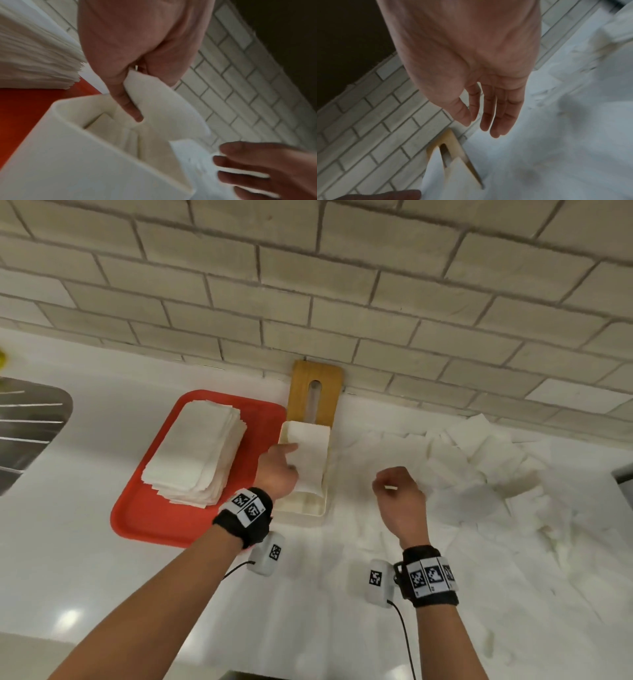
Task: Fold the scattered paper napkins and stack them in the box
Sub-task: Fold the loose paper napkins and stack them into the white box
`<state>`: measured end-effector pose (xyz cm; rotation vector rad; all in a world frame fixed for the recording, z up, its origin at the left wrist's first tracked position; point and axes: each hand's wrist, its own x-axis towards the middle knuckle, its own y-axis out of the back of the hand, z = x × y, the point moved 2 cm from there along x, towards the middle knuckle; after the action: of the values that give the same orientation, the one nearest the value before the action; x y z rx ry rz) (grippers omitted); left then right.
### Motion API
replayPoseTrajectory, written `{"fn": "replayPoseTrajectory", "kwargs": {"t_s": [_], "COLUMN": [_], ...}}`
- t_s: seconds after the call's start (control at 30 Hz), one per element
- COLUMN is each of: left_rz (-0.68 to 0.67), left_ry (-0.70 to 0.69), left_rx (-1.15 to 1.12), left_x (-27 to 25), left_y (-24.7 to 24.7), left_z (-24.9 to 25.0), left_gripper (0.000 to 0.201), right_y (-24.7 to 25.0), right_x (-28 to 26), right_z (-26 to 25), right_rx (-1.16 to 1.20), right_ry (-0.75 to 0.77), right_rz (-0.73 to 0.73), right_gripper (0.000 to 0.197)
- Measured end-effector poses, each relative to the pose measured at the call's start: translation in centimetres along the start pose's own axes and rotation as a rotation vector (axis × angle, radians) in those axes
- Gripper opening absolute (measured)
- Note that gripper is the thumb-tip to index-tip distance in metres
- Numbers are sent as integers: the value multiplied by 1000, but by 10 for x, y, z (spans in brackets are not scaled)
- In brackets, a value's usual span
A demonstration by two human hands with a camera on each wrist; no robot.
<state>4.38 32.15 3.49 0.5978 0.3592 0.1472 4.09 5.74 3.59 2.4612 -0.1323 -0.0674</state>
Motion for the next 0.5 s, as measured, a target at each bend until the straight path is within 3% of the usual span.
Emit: {"fn": "replayPoseTrajectory", "kwargs": {"t_s": [0.1, 0.2, 0.3, 0.37, 0.43, 0.5], "left_rz": [-122, -175, -220, -192, -96, -3], "left_ry": [47, 26, -17, -71, -213, -385], "left_rx": [212, 423, 552, 596, 580, 462], "left_x": [14, 20, 16, 6, -9, -31], "left_y": [-21, -35, -43, -42, -38, -33], "left_z": [-7, -12, -16, -9, 2, 14], "left_gripper": [68, 65, 63, 59, 52, 43], "right_y": [11, 9, 1, -6, -15, -20], "right_x": [-21, -44, -67, -80, -88, -92], "right_z": [34, 66, 84, 84, 81, 82], "right_rx": [-45, -157, -391, -566, -627, -600], "right_ry": [-39, -55, -40, 26, 93, 136], "right_rz": [-51, -248, -521, -584, -551, -519], "right_gripper": [6, 16, 56, 78, 64, 33]}}
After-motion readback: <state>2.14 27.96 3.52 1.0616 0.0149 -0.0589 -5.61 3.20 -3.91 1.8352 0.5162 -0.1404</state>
